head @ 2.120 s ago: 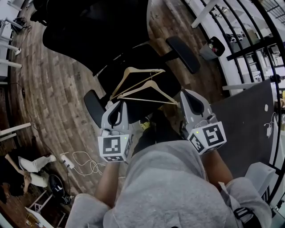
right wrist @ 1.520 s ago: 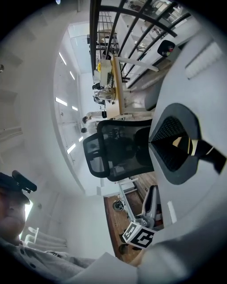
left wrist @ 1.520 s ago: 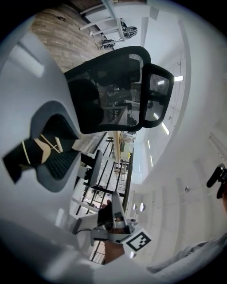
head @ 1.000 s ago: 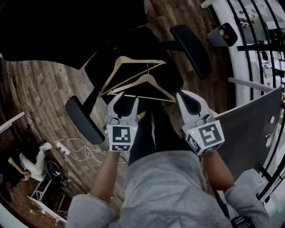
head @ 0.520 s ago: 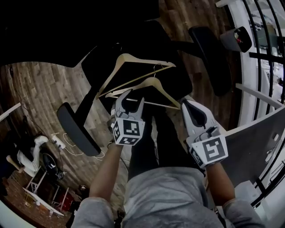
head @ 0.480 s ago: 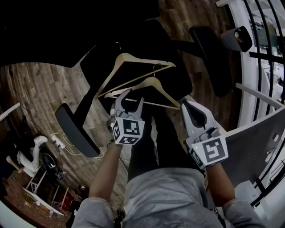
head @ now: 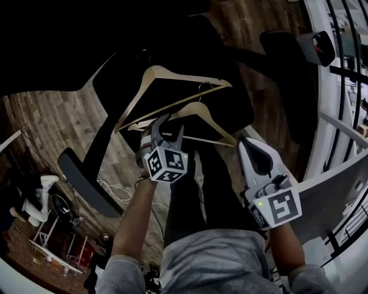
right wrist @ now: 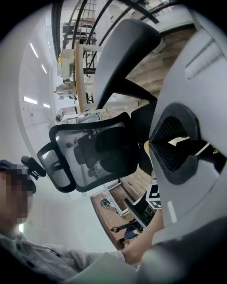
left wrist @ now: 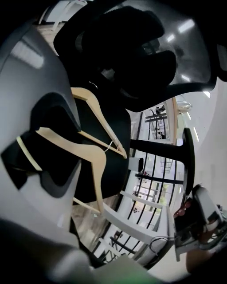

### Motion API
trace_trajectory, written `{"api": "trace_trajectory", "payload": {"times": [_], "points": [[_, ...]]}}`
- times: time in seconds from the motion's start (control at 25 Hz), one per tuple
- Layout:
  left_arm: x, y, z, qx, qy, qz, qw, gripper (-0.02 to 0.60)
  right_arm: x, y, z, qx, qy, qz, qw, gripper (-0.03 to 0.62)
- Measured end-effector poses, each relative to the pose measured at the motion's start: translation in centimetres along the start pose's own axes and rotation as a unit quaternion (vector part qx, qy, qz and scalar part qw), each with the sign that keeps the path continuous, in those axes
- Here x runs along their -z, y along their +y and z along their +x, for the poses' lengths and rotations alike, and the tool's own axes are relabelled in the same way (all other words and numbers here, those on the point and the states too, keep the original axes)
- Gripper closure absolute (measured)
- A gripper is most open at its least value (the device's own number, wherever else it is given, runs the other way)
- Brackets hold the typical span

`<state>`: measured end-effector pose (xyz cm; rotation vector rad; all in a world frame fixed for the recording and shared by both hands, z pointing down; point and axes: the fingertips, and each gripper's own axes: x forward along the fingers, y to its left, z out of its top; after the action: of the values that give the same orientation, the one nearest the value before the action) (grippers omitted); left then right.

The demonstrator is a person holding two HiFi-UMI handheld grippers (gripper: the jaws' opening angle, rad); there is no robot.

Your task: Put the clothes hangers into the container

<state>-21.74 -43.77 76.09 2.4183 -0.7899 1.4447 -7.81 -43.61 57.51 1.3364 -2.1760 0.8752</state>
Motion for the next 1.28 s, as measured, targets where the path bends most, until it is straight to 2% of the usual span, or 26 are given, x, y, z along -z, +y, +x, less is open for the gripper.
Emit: {"api": "trace_trajectory", "payload": {"times": [0.2,0.44,0.56,0.68,0.84,0.92,1.04,1.2,1.28], "points": [[1.9,-0.7,3.0,0.017,0.032,0.02,0.9991,0.383,1.1,-0.5,1.3,-0.005,-0.007,0.033,0.999,0.597],[3.6,-0.1,4.8,0.011,0.084,0.024,0.9961,0.383,1.8,-0.8,2.5,-0.013,-0.001,0.041,0.999,0.597],[3.8,-0.3,5.3,0.01,0.1,0.04,0.9941,0.387,1.8,-1.1,2.9,-0.012,-0.001,0.052,0.999,0.595],[4.2,-0.5,6.0,0.013,0.132,0.068,0.9889,0.399,1.6,-1.1,3.3,-0.013,-0.002,0.054,0.998,0.597],[4.7,-1.1,7.3,0.016,0.187,0.11,0.9761,0.422,1.8,-1.1,3.8,-0.013,0.001,0.062,0.998,0.595],[4.7,-1.4,7.7,0.018,0.191,0.117,0.9744,0.423,1.9,-1.2,3.8,-0.012,0.002,0.063,0.998,0.596],[4.4,-1.2,7.5,0.025,0.178,0.121,0.9763,0.445,2.0,-1.5,3.7,-0.007,0.01,0.058,0.998,0.597],[4.4,-1.8,6.5,0.034,0.149,0.178,0.9721,0.5,1.3,-1.0,3.2,-0.013,-0.002,0.054,0.998,0.597],[4.3,-2.0,5.9,0.036,0.139,0.152,0.978,0.508,1.1,-0.8,2.8,-0.013,-0.008,0.057,0.998,0.597]]}}
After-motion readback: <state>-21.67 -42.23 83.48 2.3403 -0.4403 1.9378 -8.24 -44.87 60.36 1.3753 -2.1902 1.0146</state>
